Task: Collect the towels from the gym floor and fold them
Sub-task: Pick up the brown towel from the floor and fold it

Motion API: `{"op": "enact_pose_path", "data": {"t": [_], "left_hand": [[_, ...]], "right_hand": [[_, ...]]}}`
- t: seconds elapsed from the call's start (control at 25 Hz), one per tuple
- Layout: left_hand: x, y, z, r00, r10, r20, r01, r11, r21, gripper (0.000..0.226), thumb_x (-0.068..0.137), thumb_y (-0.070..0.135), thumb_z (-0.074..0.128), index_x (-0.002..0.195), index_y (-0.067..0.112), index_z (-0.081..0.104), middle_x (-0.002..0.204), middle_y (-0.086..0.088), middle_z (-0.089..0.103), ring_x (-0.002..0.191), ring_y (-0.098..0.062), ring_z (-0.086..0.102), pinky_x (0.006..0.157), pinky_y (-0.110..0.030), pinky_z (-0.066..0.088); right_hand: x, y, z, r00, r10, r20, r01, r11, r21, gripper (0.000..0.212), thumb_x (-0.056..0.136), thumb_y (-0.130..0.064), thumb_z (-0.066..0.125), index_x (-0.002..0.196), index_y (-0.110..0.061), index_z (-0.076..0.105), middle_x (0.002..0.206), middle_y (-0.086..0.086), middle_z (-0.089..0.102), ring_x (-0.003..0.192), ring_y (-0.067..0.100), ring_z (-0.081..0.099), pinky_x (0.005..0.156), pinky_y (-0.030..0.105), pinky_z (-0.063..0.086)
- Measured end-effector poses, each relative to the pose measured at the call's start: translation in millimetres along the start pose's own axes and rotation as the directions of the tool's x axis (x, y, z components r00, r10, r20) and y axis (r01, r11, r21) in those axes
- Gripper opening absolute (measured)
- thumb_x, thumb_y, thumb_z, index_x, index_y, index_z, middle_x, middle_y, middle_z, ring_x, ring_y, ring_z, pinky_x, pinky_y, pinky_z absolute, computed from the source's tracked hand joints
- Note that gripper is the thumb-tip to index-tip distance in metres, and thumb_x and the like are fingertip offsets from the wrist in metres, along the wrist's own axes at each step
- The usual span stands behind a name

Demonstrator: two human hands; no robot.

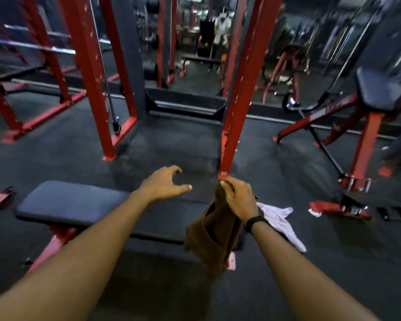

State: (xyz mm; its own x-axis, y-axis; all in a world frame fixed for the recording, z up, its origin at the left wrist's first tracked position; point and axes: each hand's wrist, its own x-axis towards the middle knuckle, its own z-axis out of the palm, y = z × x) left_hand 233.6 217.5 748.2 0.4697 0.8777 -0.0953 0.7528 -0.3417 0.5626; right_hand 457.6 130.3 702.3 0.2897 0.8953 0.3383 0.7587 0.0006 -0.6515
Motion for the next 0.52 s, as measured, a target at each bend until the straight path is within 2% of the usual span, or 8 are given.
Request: {"op": "enact_pose_path", "data": {"t": [0.12,0.28,0.4,0.52], "left_hand": [[-13,52,-65,0.989,0.112,-0.096,-0.113,0.994,-0.003,0.071,0.076,0.059,0.066,0.134,0.023,0.047,0.137,-0.003,0.05,0.124,-0.02,0.049,0.103,-0.041,0.042],[-27,105,-125,0.958,0.237,-0.161,-0.241,0.97,-0.005,0.072,0.076,0.059,0.067,0.135,0.022,0.047,0.138,-0.003,0.049,0.125,-0.021,0.048,0.104,-0.044,0.042],[-28,132,-144,0.928,0.337,-0.158,-0.346,0.938,-0.034,0.076,0.074,0.058,0.069,0.135,0.019,0.047,0.136,-0.004,0.051,0.123,-0.021,0.05,0.102,-0.044,0.044],[-34,163,-152,0.875,0.468,-0.121,-0.476,0.879,-0.042,0.075,0.075,0.054,0.071,0.135,0.017,0.048,0.133,-0.004,0.055,0.119,-0.019,0.054,0.098,-0.034,0.045]], "right_hand": [[21,-46,-74,0.994,-0.028,-0.104,0.022,0.998,-0.061,0.017,0.096,-0.022,0.051,0.1,-0.021,0.067,0.099,0.007,0.072,0.092,0.027,0.066,0.075,0.032,0.048],[26,-103,-156,0.978,-0.033,-0.208,-0.012,0.977,-0.211,0.015,0.099,-0.024,0.042,0.091,-0.018,0.053,0.085,0.008,0.067,0.08,0.033,0.062,0.066,0.044,0.05],[17,-131,-203,0.947,-0.017,-0.321,-0.075,0.959,-0.274,0.016,0.099,-0.025,0.042,0.09,-0.015,0.052,0.083,0.006,0.065,0.079,0.031,0.061,0.064,0.039,0.049],[-7,-152,-247,0.898,0.011,-0.441,-0.161,0.939,-0.303,0.015,0.097,-0.027,0.046,0.091,-0.018,0.056,0.091,0.009,0.068,0.087,0.032,0.063,0.068,0.039,0.049]]}}
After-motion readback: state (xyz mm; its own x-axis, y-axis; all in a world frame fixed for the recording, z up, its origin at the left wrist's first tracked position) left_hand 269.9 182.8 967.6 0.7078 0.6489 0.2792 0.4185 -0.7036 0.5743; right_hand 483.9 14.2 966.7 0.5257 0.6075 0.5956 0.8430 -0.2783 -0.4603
